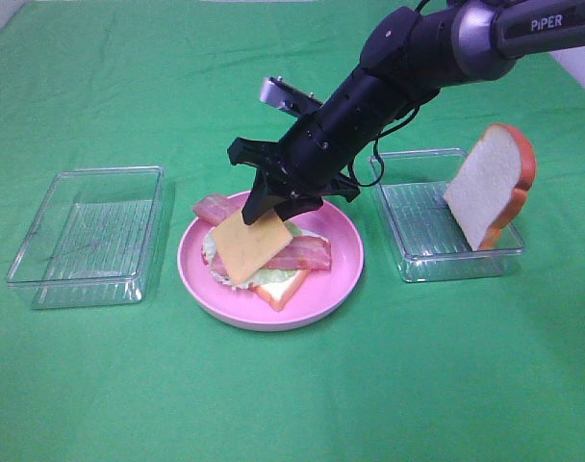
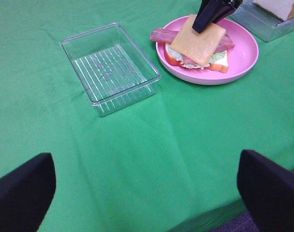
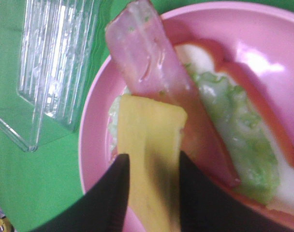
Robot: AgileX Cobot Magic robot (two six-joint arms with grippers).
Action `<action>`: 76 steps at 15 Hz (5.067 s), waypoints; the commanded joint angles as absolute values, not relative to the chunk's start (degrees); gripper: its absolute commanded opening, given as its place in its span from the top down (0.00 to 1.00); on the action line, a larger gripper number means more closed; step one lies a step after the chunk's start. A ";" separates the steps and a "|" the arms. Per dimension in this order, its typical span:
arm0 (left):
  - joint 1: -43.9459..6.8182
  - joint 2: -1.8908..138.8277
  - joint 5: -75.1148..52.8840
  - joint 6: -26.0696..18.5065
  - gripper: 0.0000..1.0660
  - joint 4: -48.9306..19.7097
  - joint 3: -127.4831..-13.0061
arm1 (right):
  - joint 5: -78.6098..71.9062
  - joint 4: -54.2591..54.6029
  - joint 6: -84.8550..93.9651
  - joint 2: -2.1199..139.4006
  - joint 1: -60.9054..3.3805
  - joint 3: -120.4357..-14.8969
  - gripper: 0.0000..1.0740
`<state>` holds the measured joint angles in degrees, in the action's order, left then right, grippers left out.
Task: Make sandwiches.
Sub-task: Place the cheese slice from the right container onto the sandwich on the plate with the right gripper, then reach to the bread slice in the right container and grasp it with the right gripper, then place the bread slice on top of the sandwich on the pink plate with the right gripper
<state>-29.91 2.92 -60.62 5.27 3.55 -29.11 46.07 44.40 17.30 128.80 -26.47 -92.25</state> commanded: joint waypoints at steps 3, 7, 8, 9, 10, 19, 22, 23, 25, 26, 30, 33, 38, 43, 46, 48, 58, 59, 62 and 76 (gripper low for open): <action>-30.02 2.52 -60.05 5.33 0.09 3.55 -28.82 | 45.15 36.10 12.95 127.14 -26.64 -94.31 0.37; -30.02 2.52 -60.05 5.33 0.09 3.55 -28.82 | 48.47 19.54 3.15 122.15 -26.64 -97.06 0.37; -30.02 2.52 -60.05 5.33 0.09 3.55 -28.82 | 50.19 14.38 1.09 120.72 -26.01 -97.92 0.37; -30.02 2.52 -60.05 5.33 0.09 3.55 -28.82 | 53.97 7.56 -2.92 117.97 -24.01 -99.87 0.37; -30.02 2.52 -60.05 5.33 0.09 3.55 -28.82 | 55.52 5.90 -3.72 116.65 -22.12 -100.44 0.36; -30.02 2.52 -60.05 5.33 0.09 3.55 -28.82 | 64.29 2.18 -3.90 114.02 -4.53 -100.15 0.29; -30.02 2.52 -60.05 5.33 0.09 3.55 -28.82 | 65.49 2.52 -1.78 114.65 -3.90 -98.32 0.29; -30.02 2.52 -60.05 5.33 0.09 3.55 -28.82 | 65.60 3.32 -1.15 115.62 -3.95 -97.63 0.29; -30.02 2.52 -60.05 5.33 0.09 3.55 -28.82 | 65.83 5.16 0.00 117.91 -3.95 -97.52 0.29; -30.02 2.52 -60.05 5.33 0.09 3.55 -28.82 | 65.72 5.21 0.00 119.00 -3.95 -97.52 0.29; -30.02 2.52 -60.05 5.33 0.09 3.55 -28.82 | 65.60 5.10 0.00 120.26 -3.95 -97.52 0.57; -30.02 2.52 -60.05 5.33 0.09 3.55 -28.82 | 65.89 4.98 0.00 119.81 -3.95 -97.52 0.91; -30.02 2.52 -60.05 5.33 0.09 3.55 -28.82 | 66.46 13.46 3.95 113.90 -3.95 -97.52 1.00; -30.02 2.52 -60.05 5.33 0.09 3.55 -28.82 | 68.24 33.92 12.83 111.61 -4.18 -95.91 1.00; -30.02 2.52 -60.05 5.33 0.09 3.55 -28.82 | 64.06 50.08 19.14 111.61 -4.35 -88.29 1.00; -30.02 2.52 -60.05 5.27 0.09 3.50 -28.82 | 59.53 57.47 23.61 111.78 -6.53 -82.79 1.00; -30.02 2.52 -60.05 5.27 0.09 3.50 -28.82 | 46.87 72.08 31.17 118.95 -17.53 -73.28 1.00; -30.02 2.52 -60.05 5.27 0.09 3.50 -28.82 | 48.01 72.59 31.17 120.09 -17.53 -73.28 1.00; -30.02 2.52 -60.05 5.27 0.09 3.50 -28.82 | 48.41 73.45 31.23 121.87 -17.53 -73.28 1.00; -30.02 2.52 -60.05 5.27 0.09 3.50 -28.82 | 52.14 36.38 19.48 107.89 -17.53 -73.80 0.24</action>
